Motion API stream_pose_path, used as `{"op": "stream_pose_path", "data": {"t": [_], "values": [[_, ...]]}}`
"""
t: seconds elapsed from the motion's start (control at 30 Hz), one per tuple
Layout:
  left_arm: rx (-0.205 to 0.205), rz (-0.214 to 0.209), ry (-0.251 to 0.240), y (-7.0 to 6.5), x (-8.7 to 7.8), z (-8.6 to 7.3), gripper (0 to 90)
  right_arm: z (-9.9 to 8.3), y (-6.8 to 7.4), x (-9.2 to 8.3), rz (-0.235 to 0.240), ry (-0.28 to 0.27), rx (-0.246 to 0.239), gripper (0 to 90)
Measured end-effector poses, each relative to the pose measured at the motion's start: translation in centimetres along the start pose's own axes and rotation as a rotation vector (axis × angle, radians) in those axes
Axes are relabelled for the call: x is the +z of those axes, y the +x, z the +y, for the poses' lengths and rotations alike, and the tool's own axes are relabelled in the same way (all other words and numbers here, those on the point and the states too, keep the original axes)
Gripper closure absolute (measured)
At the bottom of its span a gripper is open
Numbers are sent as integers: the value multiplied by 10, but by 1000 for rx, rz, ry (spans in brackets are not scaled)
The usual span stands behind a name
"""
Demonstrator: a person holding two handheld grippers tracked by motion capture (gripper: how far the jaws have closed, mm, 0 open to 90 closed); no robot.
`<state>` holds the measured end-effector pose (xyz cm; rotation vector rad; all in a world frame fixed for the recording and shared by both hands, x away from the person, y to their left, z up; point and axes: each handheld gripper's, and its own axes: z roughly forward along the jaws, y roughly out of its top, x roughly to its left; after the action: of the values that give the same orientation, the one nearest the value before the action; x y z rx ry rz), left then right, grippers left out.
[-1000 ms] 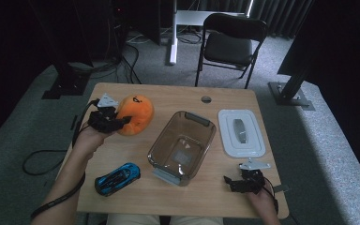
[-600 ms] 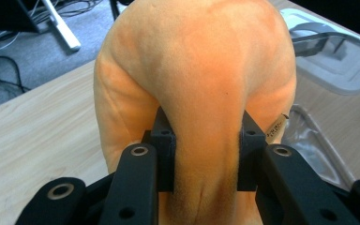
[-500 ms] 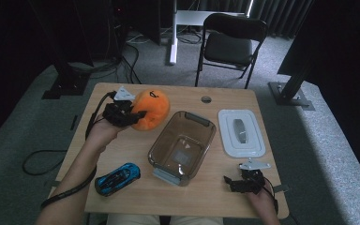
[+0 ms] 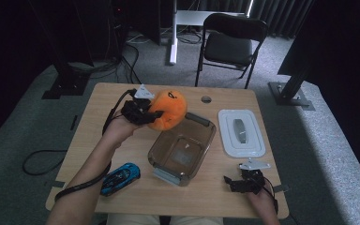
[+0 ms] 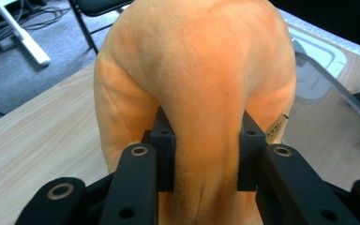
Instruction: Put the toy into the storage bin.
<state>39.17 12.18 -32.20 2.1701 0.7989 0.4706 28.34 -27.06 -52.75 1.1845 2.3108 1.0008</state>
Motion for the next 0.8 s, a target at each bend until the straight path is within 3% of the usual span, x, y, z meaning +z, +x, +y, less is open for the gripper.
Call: {"op": "stream_pose_path", "data": {"t": [0.4, 0.8], "values": [[35, -78, 46, -24, 37, 11, 694, 0, 0, 0, 1, 0, 1, 139], [45, -106, 74, -38, 47, 8, 693, 0, -1, 0, 4, -1, 5, 139]]}}
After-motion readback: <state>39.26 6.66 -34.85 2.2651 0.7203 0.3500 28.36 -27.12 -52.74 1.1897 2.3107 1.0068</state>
